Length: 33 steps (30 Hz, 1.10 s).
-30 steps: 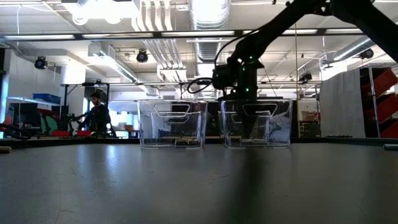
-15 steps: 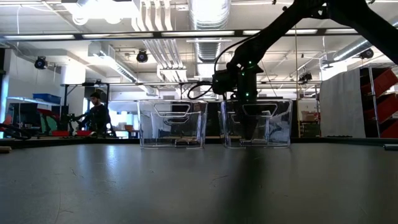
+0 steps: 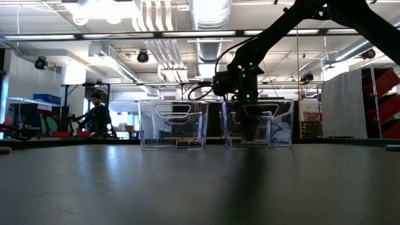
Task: Sort batteries
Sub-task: Put the white battery into the right transparent bin
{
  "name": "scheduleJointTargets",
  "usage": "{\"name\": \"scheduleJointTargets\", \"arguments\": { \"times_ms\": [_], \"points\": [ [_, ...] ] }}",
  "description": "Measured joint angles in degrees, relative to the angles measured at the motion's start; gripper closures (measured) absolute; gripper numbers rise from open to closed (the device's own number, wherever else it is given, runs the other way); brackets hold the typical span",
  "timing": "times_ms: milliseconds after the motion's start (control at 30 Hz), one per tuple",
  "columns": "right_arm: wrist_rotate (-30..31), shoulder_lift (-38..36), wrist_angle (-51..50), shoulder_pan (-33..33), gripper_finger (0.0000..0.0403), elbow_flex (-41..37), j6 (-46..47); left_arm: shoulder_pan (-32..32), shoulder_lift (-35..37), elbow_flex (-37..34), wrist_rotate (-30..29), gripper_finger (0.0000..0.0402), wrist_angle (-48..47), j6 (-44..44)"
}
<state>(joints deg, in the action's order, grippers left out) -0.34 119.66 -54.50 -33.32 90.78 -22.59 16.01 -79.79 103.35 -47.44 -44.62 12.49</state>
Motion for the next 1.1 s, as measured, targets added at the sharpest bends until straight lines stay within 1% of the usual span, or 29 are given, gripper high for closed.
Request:
{"name": "scheduleJointTargets", "arguments": {
  "times_ms": [467, 567, 800, 867, 933, 1033, 1100],
  "points": [
    [0.0, 0.0, 0.0, 0.0, 0.0367, -0.1, -1.5, 0.0, -0.1, 0.0, 0.0, 0.0263, 1.0, 0.0],
    [0.0, 0.0, 0.0, 0.0, 0.0355, -0.1, -1.5, 0.0, -0.4, 0.0, 0.1, 0.0263, 2.8, -0.3],
    [0.3, 0.1, 0.0, 0.0, 0.0328, -0.2, -1.5, 0.2, -0.6, 0.0, 0.0, 0.0263, 2.0, -1.7],
    [0.5, -0.2, -0.2, 0.0, 0.0323, -0.2, -1.5, 0.9, 0.1, 0.0, 0.0, 0.0263, -0.8, -0.3],
    [0.6, -1.0, -0.6, 0.0, 0.0319, -0.3, -1.5, 1.5, 0.8, 0.1, 0.1, 0.0263, -6.3, 3.2],
    [0.8, -4.0, -1.7, 0.3, 0.0312, -0.5, -1.4, 2.0, 1.2, 0.1, 0.2, 0.0263, -19.1, 14.2],
    [0.7, -7.3, -2.0, 0.5, 0.0305, 0.3, -1.4, 2.2, 1.1, 0.1, 1.4, 0.0263, -28.3, 22.6]
  ]
}}
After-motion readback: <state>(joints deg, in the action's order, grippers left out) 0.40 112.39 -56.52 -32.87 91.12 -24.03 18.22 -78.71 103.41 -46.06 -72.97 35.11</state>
